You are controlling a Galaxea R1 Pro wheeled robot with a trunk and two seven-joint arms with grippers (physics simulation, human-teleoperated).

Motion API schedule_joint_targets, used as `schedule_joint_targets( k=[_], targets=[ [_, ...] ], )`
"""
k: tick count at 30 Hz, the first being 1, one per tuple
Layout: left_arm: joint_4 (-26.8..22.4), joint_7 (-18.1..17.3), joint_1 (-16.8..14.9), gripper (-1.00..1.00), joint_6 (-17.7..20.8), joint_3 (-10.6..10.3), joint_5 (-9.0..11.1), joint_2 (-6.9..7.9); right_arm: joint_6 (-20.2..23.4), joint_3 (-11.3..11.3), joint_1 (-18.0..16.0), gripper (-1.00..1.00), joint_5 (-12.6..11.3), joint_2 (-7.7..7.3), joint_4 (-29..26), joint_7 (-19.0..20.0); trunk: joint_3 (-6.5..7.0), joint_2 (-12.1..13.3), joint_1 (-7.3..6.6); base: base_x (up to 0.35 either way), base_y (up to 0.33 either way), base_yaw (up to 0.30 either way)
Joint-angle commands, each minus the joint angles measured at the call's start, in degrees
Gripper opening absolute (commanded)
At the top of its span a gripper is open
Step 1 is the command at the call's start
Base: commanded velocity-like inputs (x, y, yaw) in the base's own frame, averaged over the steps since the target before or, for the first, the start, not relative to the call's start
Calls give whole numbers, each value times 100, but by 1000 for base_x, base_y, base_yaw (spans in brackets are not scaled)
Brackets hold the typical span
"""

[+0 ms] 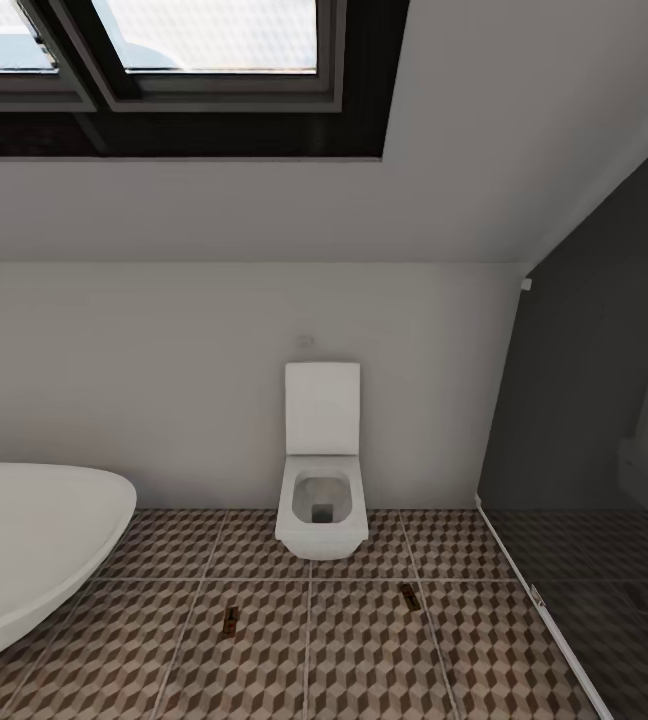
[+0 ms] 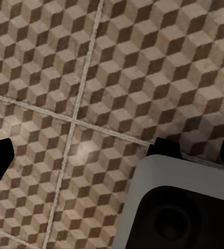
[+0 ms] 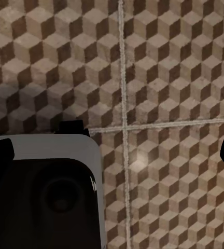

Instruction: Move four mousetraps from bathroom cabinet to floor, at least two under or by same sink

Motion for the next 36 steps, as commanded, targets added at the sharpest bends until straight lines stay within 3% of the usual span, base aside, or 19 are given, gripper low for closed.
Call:
schedule_joint_targets(
  k=[1,36],
  targets=[
    [5,6,-4,100,-21,-16,42,0,-30,49,-7,100,-52,2,15,-2,-7,-4,0,0,0,0],
    [7,6,-4,100,-21,-16,42,-3,-30,44,-7,100,-49,2,16,-2,-7,-4,0,0,0,0]
  ],
)
